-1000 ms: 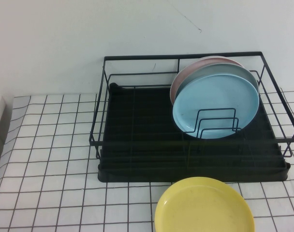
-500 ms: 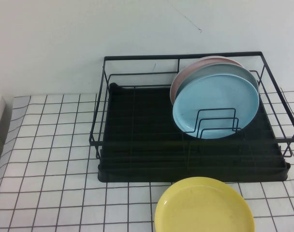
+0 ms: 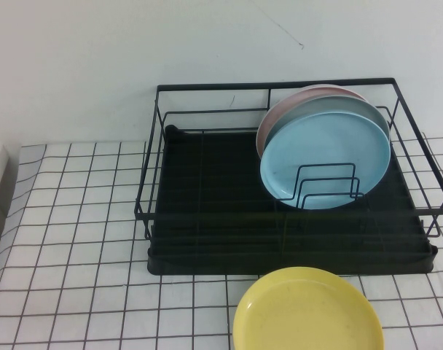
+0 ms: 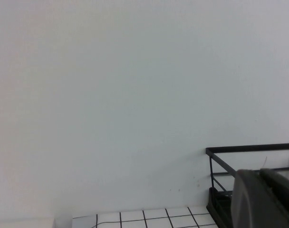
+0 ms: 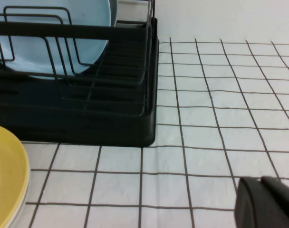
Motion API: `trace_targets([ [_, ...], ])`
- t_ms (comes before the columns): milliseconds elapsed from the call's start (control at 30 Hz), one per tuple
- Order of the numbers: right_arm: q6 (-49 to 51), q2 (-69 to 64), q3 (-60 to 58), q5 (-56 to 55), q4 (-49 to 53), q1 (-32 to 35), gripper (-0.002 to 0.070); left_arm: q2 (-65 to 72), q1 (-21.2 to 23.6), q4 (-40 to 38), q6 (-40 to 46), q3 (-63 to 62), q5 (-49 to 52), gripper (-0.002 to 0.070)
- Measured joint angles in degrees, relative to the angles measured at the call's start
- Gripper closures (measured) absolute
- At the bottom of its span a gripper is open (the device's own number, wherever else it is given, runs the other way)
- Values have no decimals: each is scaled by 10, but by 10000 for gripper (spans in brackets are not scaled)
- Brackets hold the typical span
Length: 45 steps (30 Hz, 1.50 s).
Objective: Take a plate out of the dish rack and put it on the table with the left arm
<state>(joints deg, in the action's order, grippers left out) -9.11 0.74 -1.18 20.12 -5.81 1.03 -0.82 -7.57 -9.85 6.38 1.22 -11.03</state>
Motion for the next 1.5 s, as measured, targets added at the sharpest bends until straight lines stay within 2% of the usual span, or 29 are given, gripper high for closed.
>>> trace_targets([
  [233, 0, 0, 0, 0, 0, 0, 680, 0, 0, 0, -3, 0, 2, 678],
  [500, 0, 0, 0, 0, 0, 0, 680, 0, 0, -1, -3, 0, 78, 678],
  [700, 0, 0, 0, 0, 0, 0, 680, 0, 0, -46, -27, 0, 49, 678],
  [833, 0, 0, 0, 0, 0, 0, 680, 0, 0, -50, -28, -8, 70, 678],
  [1033, 0, 0, 0, 0, 0, 0, 680, 21, 0, -42, -28, -109, 115, 678],
  [1300, 0, 0, 0, 0, 0, 0, 680, 145, 0, -27, -25, -264, 251, 678],
  [1400, 0, 0, 0, 0, 0, 0, 680, 200, 0, -58, -9, -298, 267, 678],
  [1500, 0, 0, 0, 0, 0, 0, 680, 266, -7, -120, 58, -334, 291, 678],
])
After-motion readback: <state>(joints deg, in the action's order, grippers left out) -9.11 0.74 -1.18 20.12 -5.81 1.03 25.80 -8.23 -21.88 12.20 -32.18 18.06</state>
